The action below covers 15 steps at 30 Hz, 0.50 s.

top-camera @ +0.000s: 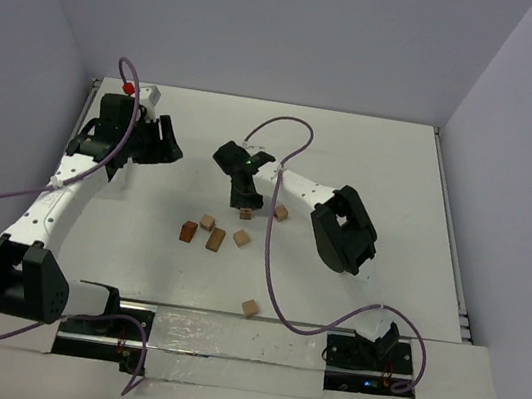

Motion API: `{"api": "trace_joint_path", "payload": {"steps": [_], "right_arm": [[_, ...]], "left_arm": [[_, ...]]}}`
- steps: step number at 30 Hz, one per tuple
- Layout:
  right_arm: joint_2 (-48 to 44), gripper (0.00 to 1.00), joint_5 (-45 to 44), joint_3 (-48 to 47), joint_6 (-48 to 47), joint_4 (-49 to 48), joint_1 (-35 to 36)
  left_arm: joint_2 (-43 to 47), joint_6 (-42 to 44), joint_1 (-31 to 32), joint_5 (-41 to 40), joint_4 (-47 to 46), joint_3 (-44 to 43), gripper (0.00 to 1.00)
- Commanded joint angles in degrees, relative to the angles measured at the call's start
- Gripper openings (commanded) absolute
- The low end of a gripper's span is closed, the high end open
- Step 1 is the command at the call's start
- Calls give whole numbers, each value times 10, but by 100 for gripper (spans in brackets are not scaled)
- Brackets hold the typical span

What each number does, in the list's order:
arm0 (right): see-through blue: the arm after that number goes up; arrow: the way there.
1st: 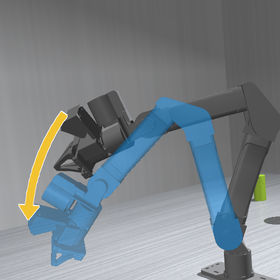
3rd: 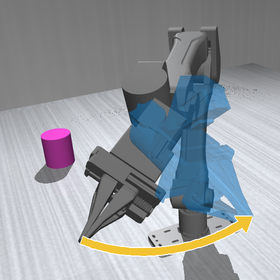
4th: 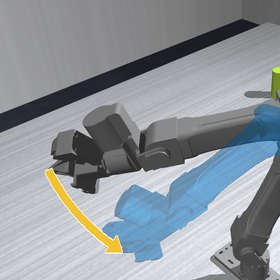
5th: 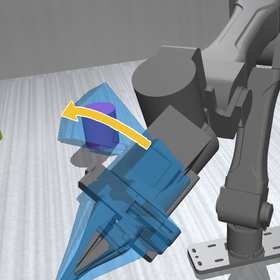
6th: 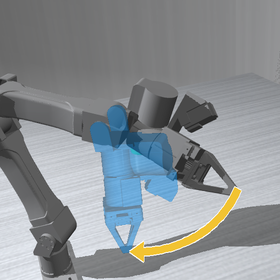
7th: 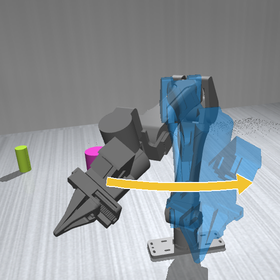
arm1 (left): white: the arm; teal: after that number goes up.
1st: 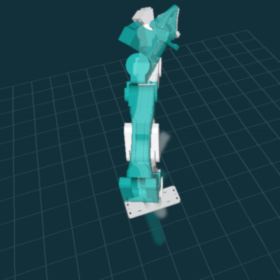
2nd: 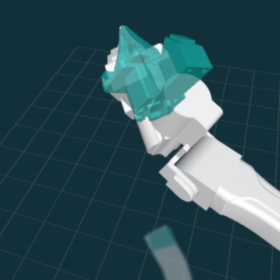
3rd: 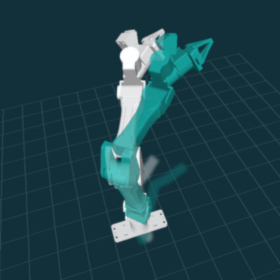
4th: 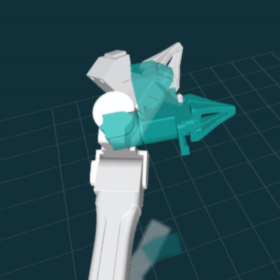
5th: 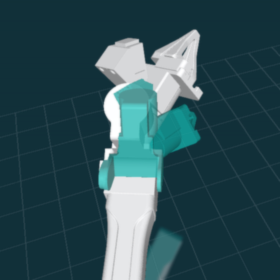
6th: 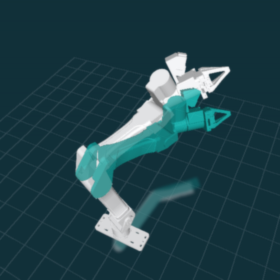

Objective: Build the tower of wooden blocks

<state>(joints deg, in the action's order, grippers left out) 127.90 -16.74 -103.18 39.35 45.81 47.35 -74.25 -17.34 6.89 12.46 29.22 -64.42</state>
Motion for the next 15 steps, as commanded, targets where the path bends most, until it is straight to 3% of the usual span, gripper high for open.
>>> {"api": "trace_joint_path", "payload": {"steps": [1, 7, 15], "right_arm": [[4, 43, -19, 5, -2, -8, -7], [4, 43, -13, 0, -9, -8, -13], [-9, 72, 7, -6, -17, -3, -13]], "left_arm": [[-4, 2, -6, 13, -30, -5, 66], [-5, 3, -6, 15, -29, -7, 66], [-3, 5, -6, 26, -29, -5, 66]]}}
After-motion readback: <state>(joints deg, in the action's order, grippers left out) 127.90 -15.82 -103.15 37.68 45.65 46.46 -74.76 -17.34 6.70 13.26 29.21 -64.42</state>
